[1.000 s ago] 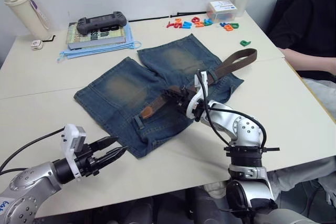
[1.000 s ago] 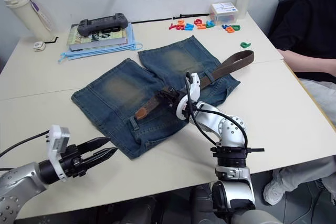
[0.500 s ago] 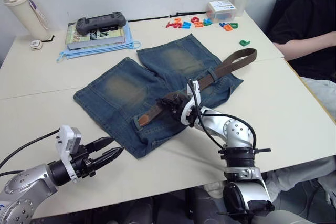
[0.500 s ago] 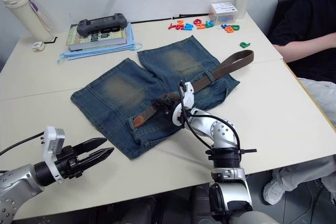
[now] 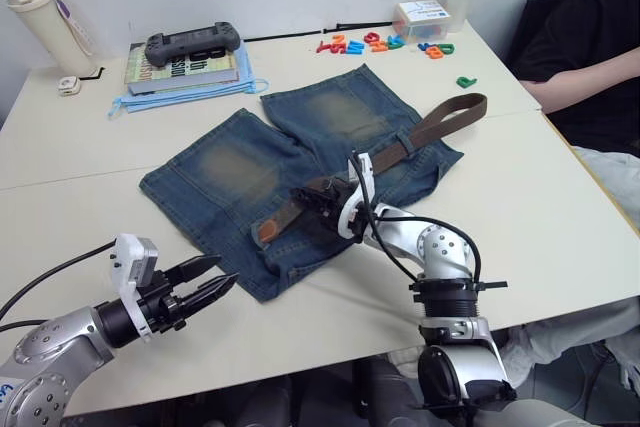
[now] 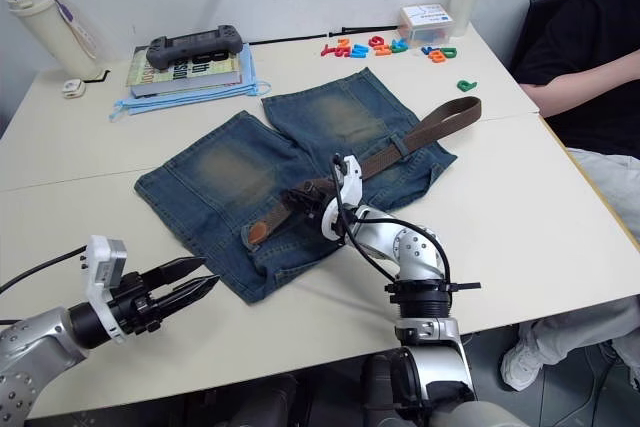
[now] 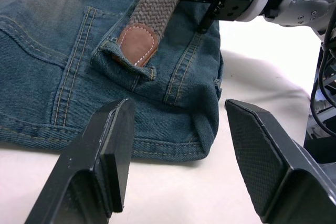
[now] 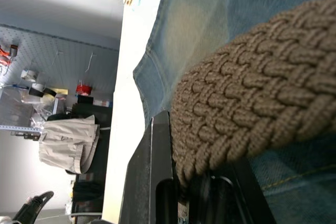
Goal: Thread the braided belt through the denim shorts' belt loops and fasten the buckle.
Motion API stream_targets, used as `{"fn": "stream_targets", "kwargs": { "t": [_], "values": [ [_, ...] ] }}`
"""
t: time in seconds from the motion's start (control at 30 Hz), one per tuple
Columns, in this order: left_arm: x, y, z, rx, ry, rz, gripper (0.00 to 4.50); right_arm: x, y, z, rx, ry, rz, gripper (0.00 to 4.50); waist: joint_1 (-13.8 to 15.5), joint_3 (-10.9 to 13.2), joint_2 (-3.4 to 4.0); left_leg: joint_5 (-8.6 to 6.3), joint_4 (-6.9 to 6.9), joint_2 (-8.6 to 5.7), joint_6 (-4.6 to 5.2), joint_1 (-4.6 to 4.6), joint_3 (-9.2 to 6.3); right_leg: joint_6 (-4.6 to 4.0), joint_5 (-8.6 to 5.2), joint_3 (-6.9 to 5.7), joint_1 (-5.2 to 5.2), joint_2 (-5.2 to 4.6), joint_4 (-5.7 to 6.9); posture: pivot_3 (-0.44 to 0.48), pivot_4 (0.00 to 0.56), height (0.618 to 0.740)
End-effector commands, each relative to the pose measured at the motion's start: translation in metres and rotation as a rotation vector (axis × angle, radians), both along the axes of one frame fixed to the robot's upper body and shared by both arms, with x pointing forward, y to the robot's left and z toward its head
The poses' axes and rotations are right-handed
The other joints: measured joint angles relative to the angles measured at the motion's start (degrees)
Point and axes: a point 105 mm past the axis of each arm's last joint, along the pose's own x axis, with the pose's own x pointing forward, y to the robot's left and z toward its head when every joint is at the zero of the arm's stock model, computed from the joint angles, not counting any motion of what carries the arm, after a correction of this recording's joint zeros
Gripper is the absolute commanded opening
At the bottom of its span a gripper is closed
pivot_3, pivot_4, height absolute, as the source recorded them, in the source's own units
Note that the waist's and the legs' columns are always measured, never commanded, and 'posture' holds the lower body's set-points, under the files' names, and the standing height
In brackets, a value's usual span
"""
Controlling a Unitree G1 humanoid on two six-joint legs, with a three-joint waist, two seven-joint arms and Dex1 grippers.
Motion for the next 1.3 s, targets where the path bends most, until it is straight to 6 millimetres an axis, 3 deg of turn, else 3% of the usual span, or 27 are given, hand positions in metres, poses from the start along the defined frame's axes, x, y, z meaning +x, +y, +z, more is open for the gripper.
{"fn": "stream_targets", "kwargs": {
  "t": [0.03, 0.47, 0.73, 1.3],
  "values": [
    [0.0, -0.001, 0.002, -0.025, -0.007, -0.005, 3.05, 0.0, -0.002, 0.012, -0.014, -0.064, 0.012, 0.0, 0.0, 0.0, 0.0, 0.0, 0.0, 0.0, 0.0, 0.0, 0.0, 0.0, 0.0, 0.0, 0.0, 0.0, 0.0, 0.0, 0.15, 0.713],
    [0.001, -0.003, 0.002, -0.039, 0.001, -0.005, 3.05, -0.003, 0.001, 0.029, -0.111, -0.217, 0.005, 0.0, 0.0, 0.0, 0.0, 0.0, 0.0, 0.0, 0.0, -0.01, 0.0, 0.0, 0.0, 0.0, -0.01, 0.0, 0.0, 0.0, 0.15, 0.713],
    [0.0, -0.004, 0.002, -0.042, 0.005, -0.008, 3.05, -0.004, 0.003, 0.027, -0.109, -0.21, 0.004, 0.0, 0.0, 0.0, 0.0, 0.0, 0.0, 0.0, -0.01, -0.01, 0.0, 0.0, 0.0, 0.0, -0.01, 0.0, 0.0, 0.0, 0.15, 0.713],
    [0.007, 0.0, -0.001, -0.06, 0.01, 0.024, 3.05, -0.023, 0.042, 0.001, -0.06, -0.088, 0.091, 0.0, 0.0, 0.0, 0.0, 0.01, 0.0, -0.01, -0.02, 0.01, 0.0, 0.0, 0.0, 0.0, -0.02, 0.01, 0.03, 0.0, 0.15, 0.713]
  ]
}}
